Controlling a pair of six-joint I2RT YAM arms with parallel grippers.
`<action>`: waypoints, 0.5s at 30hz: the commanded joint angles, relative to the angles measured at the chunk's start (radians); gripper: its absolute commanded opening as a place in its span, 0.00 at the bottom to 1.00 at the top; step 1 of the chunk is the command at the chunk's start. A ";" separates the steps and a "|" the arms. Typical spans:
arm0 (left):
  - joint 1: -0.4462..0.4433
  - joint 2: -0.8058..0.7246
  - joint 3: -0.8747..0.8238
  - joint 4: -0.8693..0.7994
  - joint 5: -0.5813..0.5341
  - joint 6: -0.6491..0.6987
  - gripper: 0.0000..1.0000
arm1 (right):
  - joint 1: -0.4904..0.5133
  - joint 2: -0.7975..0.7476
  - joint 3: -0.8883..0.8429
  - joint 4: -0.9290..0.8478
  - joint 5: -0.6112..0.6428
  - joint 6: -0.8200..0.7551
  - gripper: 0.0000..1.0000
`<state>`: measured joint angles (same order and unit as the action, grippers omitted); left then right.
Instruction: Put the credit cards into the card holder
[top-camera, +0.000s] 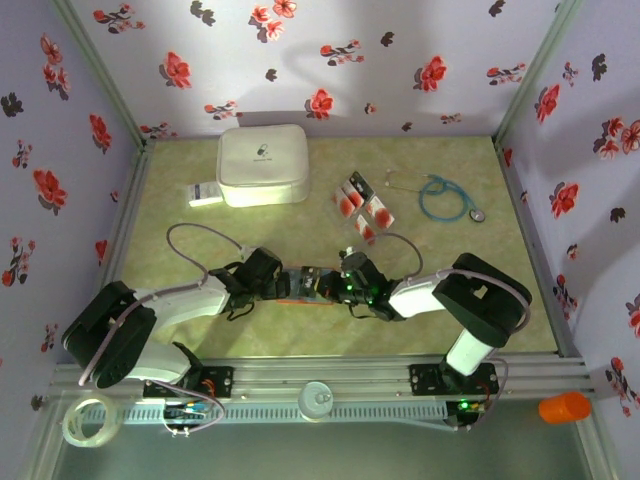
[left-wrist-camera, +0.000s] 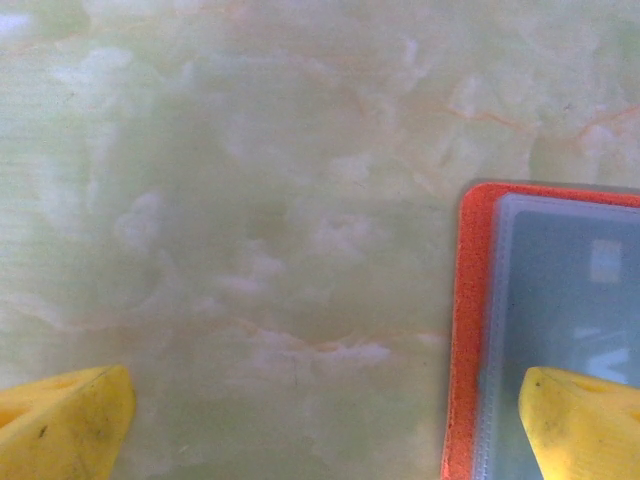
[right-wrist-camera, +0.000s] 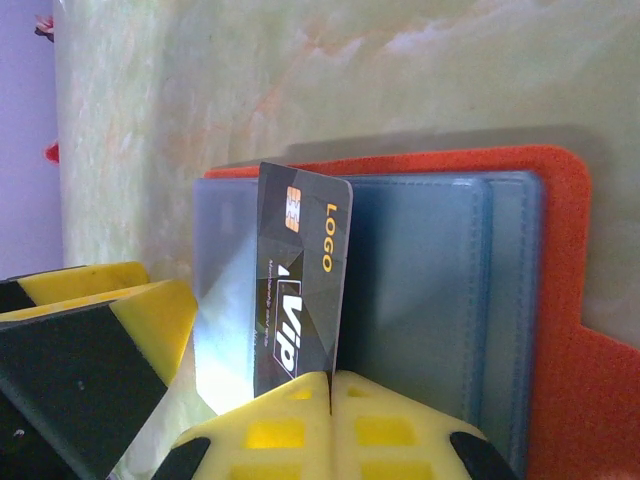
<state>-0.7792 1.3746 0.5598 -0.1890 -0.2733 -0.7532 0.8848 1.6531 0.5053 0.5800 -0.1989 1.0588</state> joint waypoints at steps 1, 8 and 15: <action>-0.003 -0.002 -0.029 -0.036 -0.016 -0.021 1.00 | 0.012 0.008 0.017 -0.083 -0.014 -0.010 0.00; -0.003 -0.005 -0.032 -0.033 -0.017 -0.020 1.00 | 0.012 -0.020 0.038 -0.158 -0.015 -0.029 0.00; -0.004 -0.002 -0.039 -0.027 -0.016 -0.023 0.99 | 0.010 -0.047 0.055 -0.221 -0.013 -0.049 0.00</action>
<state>-0.7792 1.3712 0.5522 -0.1795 -0.2771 -0.7532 0.8848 1.6215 0.5507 0.4454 -0.2115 1.0401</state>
